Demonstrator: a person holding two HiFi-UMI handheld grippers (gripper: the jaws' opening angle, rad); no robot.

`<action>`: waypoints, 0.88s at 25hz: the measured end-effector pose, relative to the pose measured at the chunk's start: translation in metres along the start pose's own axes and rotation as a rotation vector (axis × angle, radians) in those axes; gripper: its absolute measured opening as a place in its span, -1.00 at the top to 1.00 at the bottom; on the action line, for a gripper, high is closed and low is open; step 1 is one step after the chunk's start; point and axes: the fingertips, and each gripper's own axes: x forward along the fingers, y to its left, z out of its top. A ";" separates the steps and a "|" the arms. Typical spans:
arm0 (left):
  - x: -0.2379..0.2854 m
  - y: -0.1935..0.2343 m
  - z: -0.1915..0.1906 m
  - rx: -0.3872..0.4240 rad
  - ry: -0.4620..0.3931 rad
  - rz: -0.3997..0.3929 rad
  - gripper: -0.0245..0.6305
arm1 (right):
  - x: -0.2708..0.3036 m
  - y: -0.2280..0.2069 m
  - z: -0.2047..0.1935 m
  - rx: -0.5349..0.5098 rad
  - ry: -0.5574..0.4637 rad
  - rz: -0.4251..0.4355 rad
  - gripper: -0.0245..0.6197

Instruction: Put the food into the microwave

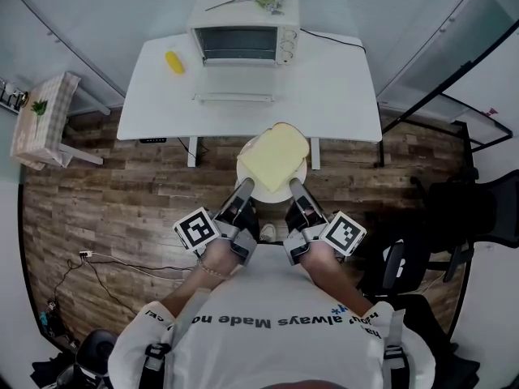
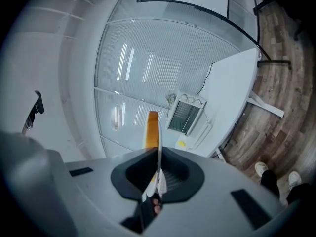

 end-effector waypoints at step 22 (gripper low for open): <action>0.090 0.032 0.126 -0.044 -0.002 -0.013 0.87 | 0.149 -0.016 0.049 -0.006 -0.002 -0.020 0.85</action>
